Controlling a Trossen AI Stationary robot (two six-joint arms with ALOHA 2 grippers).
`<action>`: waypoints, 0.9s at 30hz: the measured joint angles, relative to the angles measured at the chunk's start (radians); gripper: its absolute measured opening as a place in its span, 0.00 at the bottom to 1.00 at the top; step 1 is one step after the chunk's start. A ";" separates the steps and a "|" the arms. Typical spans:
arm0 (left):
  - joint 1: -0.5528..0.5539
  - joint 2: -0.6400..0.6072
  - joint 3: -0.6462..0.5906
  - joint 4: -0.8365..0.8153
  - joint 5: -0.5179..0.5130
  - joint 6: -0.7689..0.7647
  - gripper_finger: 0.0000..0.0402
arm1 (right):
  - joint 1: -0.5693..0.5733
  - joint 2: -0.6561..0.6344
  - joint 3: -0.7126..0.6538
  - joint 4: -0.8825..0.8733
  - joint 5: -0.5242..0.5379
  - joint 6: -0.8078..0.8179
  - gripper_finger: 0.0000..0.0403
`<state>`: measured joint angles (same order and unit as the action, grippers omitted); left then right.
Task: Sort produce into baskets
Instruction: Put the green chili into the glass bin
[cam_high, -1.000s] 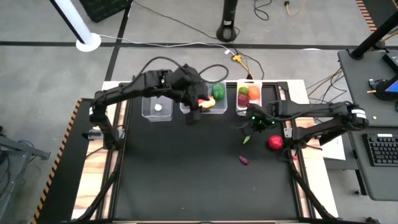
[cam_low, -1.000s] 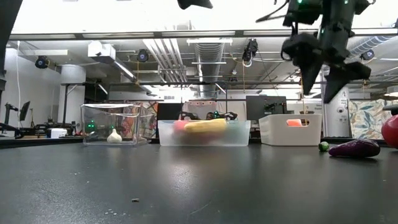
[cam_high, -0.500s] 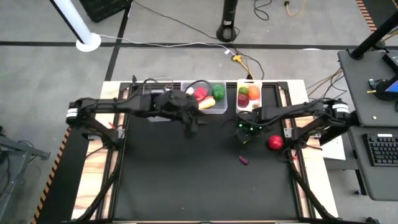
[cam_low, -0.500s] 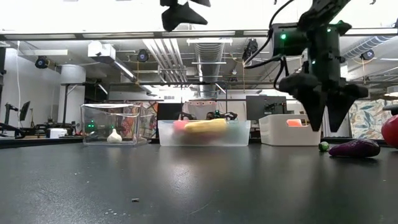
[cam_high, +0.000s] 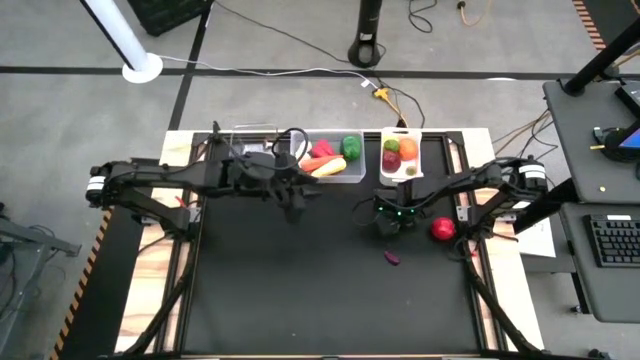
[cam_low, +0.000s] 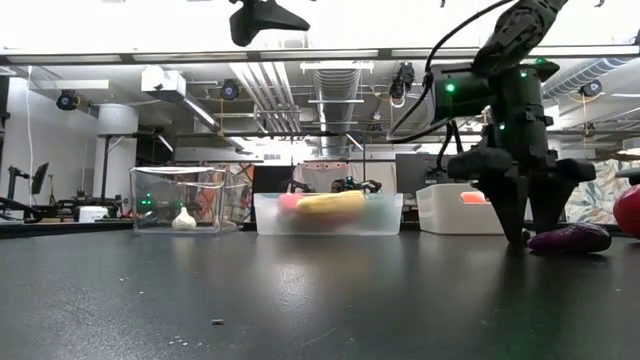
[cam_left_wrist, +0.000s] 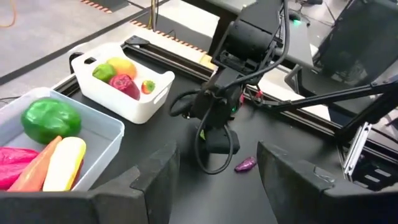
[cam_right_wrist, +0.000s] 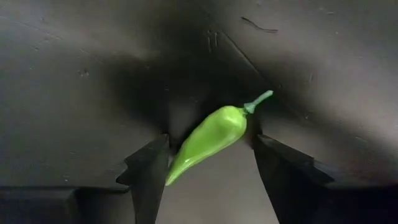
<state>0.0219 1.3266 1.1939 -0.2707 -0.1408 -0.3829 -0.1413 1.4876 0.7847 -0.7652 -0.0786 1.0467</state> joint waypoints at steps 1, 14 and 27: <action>0.000 0.000 0.001 0.000 -0.002 0.000 0.49 | 0.000 0.000 0.000 0.002 0.000 -0.003 0.56; -0.004 0.007 -0.168 0.157 0.124 -0.119 0.49 | 0.013 -0.010 -0.004 0.032 0.004 -0.037 0.15; -0.021 0.013 -0.282 0.320 0.257 -0.317 0.49 | 0.067 -0.264 -0.004 0.226 -0.030 -0.239 0.07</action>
<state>0.0006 1.3399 0.9115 0.0492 0.1158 -0.6994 -0.0740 1.2237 0.7803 -0.5393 -0.1081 0.8076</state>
